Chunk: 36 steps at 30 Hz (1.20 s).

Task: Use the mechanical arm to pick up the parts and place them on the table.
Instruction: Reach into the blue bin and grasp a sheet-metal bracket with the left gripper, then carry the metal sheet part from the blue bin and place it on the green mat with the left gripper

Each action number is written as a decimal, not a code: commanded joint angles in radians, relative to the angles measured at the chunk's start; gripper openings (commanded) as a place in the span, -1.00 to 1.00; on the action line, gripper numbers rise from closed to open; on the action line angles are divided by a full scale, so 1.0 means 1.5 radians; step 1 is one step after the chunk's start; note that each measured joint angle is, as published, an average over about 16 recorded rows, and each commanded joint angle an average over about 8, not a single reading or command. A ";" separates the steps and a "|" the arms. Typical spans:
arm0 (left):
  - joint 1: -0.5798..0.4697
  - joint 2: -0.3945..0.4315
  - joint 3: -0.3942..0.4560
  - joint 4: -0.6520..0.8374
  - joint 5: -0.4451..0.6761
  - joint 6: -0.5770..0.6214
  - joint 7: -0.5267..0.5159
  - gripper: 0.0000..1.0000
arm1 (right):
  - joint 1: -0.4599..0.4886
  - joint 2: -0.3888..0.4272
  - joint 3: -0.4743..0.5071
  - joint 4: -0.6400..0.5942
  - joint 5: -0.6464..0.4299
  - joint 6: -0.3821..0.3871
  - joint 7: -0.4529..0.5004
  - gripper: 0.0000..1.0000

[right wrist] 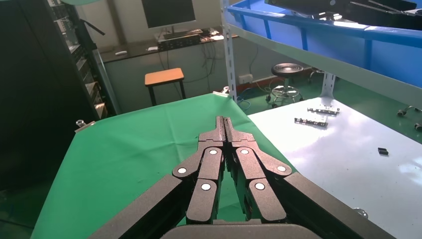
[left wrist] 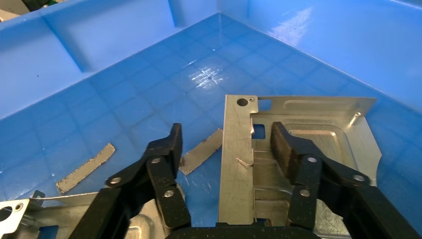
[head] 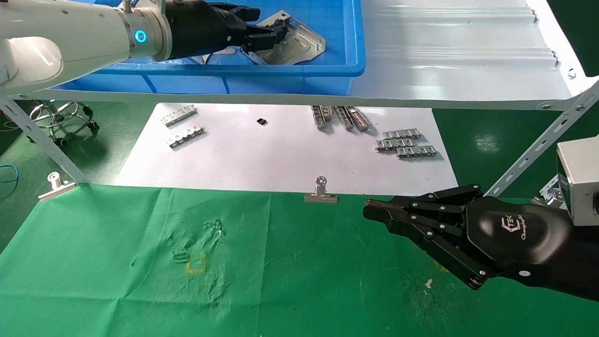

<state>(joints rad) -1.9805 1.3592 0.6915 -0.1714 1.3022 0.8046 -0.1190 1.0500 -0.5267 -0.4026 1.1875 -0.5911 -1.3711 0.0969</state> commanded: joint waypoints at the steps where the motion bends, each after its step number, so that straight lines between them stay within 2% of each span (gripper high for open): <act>1: 0.000 0.000 0.005 -0.001 -0.002 -0.001 -0.003 -1.00 | 0.000 0.000 0.000 0.000 0.000 0.000 0.000 -1.00; 23: -0.012 -0.004 0.034 0.001 -0.037 -0.004 0.003 -1.00 | 0.000 0.000 0.000 0.000 0.000 0.000 0.000 -1.00; 31: -0.030 -0.011 0.023 0.013 -0.069 0.008 0.008 -1.00 | 0.000 0.000 0.000 0.000 0.000 0.000 0.000 -1.00; 36: -0.045 -0.028 0.007 0.022 -0.096 0.050 0.020 -1.00 | 0.000 0.000 0.000 0.000 0.000 0.000 0.000 -1.00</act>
<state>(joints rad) -2.0454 1.3076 0.7027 -0.1413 1.1603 0.9011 -0.0807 1.0500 -0.5267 -0.4026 1.1875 -0.5911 -1.3711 0.0969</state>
